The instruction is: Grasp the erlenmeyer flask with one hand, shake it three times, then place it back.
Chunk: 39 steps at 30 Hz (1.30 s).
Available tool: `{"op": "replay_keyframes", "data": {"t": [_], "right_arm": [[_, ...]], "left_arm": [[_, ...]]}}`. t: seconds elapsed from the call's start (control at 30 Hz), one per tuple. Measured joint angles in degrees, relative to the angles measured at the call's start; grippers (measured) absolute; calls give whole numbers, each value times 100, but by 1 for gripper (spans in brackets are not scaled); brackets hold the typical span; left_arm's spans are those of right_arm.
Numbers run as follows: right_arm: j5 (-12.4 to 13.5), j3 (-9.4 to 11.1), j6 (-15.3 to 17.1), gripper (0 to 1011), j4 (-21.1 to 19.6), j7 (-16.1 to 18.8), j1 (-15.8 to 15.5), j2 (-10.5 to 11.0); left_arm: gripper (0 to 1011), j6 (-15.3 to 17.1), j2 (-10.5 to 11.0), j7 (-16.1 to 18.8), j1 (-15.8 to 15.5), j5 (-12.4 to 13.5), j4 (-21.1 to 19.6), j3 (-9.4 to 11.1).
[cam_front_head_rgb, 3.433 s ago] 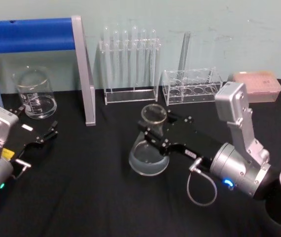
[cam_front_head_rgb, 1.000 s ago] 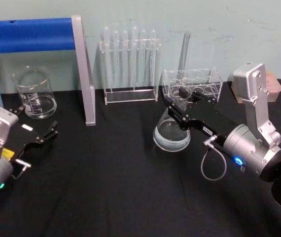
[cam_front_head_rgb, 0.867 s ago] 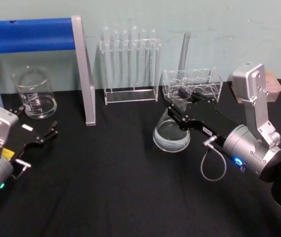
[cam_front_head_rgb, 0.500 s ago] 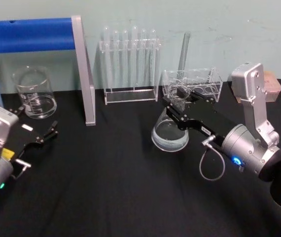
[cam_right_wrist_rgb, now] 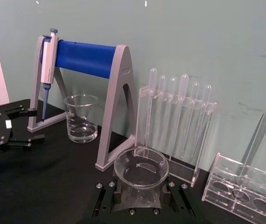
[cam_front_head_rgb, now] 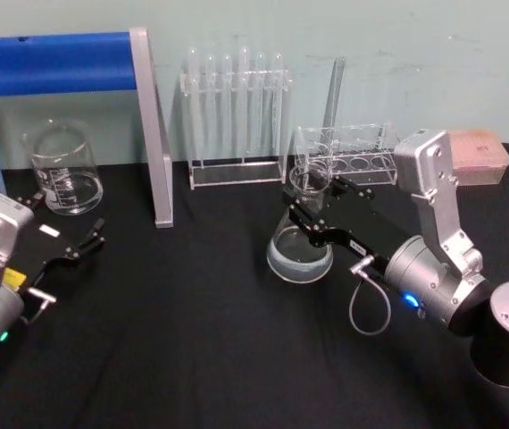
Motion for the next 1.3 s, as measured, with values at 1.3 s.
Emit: {"op": "replay_keyframes", "data": {"t": [1.3], "right_arm": [[-194, -123, -337, 449, 624, 148, -44, -200]], "left_arm": [[1001, 0, 0, 0, 0, 0, 0, 0]]}}
